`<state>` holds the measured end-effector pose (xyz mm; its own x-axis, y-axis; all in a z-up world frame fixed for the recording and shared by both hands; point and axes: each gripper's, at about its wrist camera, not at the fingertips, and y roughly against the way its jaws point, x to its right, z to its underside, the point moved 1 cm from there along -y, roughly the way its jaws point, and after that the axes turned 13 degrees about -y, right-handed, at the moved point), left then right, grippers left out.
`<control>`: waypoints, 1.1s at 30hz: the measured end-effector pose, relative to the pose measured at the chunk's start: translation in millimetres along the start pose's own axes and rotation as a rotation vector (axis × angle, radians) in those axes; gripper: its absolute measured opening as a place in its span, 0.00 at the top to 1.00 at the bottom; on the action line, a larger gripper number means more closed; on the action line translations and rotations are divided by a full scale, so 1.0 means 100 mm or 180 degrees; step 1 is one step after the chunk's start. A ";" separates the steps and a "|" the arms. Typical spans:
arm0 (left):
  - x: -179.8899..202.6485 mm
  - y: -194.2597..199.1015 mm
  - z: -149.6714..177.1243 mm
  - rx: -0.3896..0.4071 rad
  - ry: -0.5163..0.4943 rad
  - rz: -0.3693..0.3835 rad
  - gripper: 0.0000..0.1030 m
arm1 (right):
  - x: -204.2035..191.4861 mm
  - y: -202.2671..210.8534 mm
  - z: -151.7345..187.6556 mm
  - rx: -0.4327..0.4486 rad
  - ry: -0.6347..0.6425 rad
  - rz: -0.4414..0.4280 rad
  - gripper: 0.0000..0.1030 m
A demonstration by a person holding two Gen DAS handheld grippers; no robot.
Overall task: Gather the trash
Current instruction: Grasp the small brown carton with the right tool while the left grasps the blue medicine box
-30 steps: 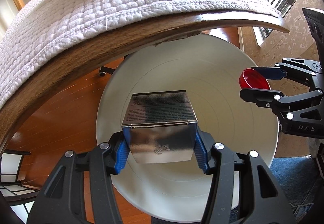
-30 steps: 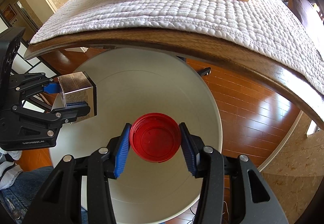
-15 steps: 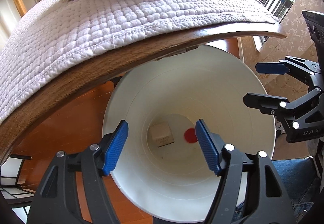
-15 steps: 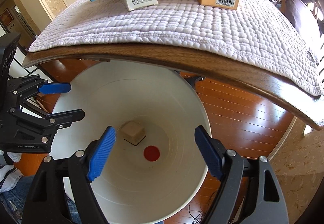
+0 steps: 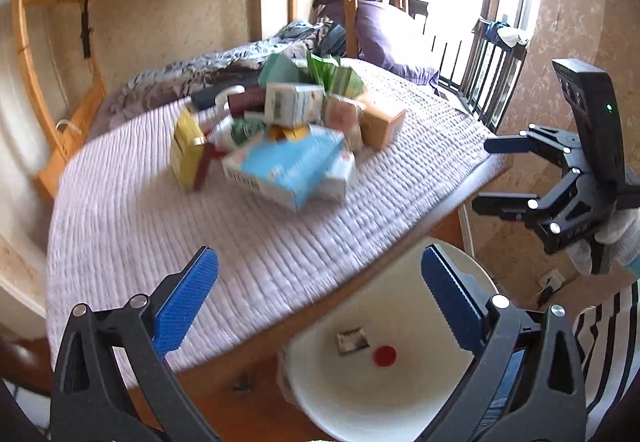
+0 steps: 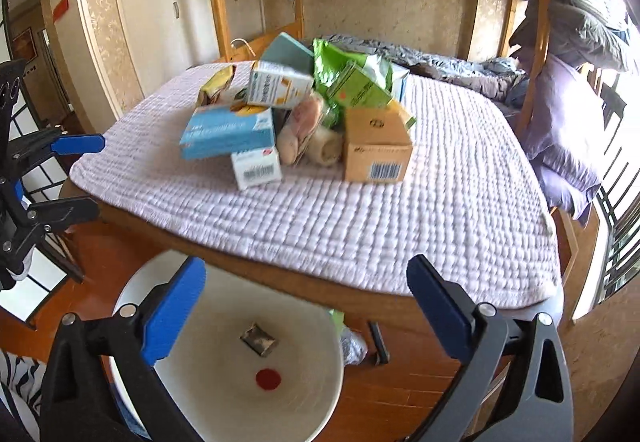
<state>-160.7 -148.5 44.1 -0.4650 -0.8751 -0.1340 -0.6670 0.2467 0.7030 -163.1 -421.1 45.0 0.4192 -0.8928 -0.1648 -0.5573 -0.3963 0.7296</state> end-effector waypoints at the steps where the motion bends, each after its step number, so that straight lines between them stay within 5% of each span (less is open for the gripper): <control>1: -0.07 -0.02 -0.06 0.0022 -0.0074 -0.0001 0.01 | 0.04 -0.01 -0.08 0.0048 0.0007 0.0044 0.04; 9: -0.34 -0.35 -0.54 -0.0107 -0.0606 0.0120 0.01 | 0.04 -0.41 -0.53 0.0100 -0.0030 0.0206 0.04; 16: -0.41 -0.68 -0.73 -0.0263 -0.0838 0.0480 0.01 | 0.12 -0.71 -0.74 0.0007 -0.0119 0.0158 0.04; 33: -0.51 -1.16 -0.76 -0.0678 -0.0928 0.0871 0.01 | 0.21 -1.21 -0.98 -0.0178 -0.0155 0.0052 0.04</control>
<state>-15.9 -164.1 22.3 -0.7724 -0.6283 -0.0927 -0.3761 0.3349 0.8640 -16.7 -371.1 18.0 0.3742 -0.9090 -0.1835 -0.5223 -0.3701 0.7682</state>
